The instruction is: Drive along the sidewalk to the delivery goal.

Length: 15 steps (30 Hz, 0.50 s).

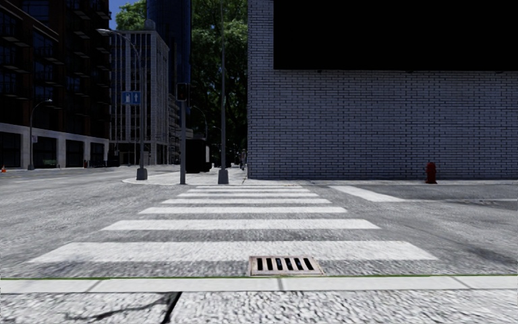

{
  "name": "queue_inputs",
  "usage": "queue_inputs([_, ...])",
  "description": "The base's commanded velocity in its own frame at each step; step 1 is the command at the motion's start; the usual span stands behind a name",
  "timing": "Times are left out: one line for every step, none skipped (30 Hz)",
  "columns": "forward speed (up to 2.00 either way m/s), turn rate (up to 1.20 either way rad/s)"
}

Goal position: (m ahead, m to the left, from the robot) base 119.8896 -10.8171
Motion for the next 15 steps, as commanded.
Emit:
queue_inputs([1.99, 0.0])
queue_inputs([1.99, 0.0])
queue_inputs([1.99, 0.0])
queue_inputs([1.99, 0.0])
queue_inputs([1.99, 0.0])
queue_inputs([1.99, 0.0])
queue_inputs([1.99, 0.0])
queue_inputs([1.99, 0.0])
queue_inputs([1.99, 0.0])
queue_inputs([1.99, 0.0])
queue_inputs([1.99, 0.0])
queue_inputs([1.99, 0.0])
queue_inputs([1.99, 0.0])
queue_inputs([1.97, 0.0])
queue_inputs([1.8, 0.0])
